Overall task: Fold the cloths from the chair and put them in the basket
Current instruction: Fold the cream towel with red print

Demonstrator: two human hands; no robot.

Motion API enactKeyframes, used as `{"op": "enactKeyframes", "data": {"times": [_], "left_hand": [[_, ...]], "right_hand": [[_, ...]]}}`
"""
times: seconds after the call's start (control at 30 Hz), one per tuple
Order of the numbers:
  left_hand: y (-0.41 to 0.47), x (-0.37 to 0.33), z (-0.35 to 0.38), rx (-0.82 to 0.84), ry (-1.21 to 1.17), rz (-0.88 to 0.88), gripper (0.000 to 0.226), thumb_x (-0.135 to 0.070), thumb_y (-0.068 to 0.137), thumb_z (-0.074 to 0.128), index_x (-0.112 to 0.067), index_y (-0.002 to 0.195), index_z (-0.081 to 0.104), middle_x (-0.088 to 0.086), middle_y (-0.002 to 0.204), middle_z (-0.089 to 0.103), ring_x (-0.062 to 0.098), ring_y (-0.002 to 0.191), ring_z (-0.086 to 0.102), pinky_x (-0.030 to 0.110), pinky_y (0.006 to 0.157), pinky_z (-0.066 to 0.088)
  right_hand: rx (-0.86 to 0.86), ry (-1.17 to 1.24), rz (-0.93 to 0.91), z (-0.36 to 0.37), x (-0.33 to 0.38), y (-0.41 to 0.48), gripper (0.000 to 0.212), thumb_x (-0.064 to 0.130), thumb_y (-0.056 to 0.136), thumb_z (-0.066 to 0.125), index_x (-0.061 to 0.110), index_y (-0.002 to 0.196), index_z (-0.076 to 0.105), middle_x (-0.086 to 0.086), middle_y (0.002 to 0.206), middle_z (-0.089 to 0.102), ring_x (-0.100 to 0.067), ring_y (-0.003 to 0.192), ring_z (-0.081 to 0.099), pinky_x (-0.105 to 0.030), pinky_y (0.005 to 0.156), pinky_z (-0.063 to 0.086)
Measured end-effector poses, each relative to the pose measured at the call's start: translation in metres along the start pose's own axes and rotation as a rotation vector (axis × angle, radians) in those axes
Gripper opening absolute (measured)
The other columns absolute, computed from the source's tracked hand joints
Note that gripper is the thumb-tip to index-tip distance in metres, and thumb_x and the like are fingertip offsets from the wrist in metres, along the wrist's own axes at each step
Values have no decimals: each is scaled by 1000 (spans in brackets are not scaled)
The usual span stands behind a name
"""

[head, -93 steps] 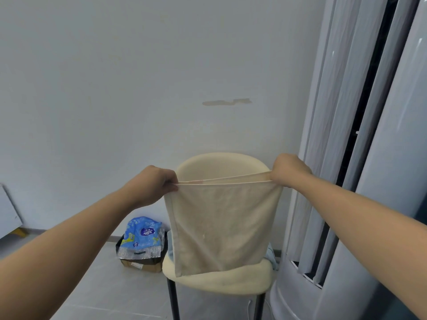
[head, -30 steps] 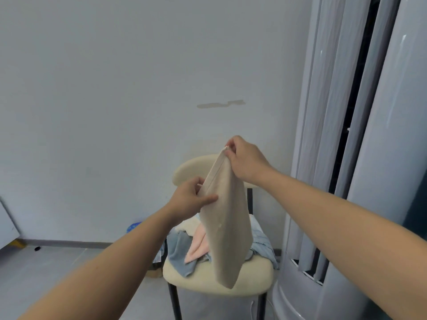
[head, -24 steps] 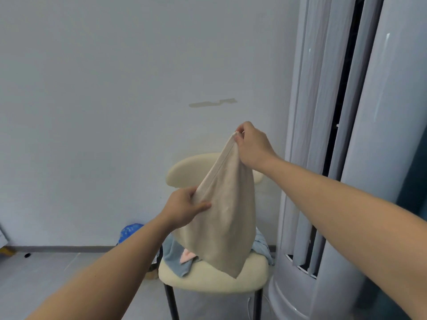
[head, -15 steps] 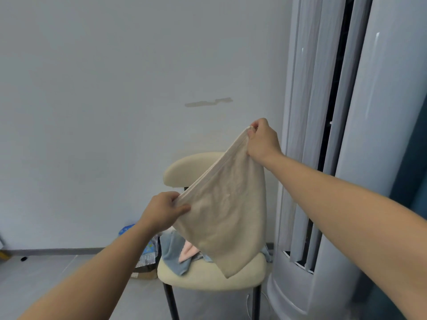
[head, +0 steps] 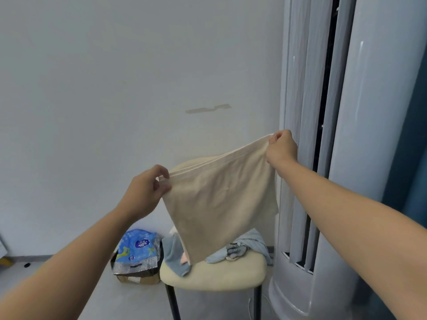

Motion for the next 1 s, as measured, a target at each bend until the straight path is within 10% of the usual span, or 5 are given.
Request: {"op": "enactKeyframes", "data": {"times": [1.0], "left_hand": [[8,13,1,113,-450,-383,12,-20,97,69,-11,103,73,14,99,75,29,94,72,51,96,57]], "right_hand": [[156,41,-39,-6,-30,-5,16,31,106,50,19,116,52,6,107,59,-20,103,61,-39,92,54]]}}
Point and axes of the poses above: each hand's wrist, its own y-axis towards the middle knuckle, its own z-axis out of the palm, x = y × z, the point moved 4 cm from there along y, towards the middle knuckle
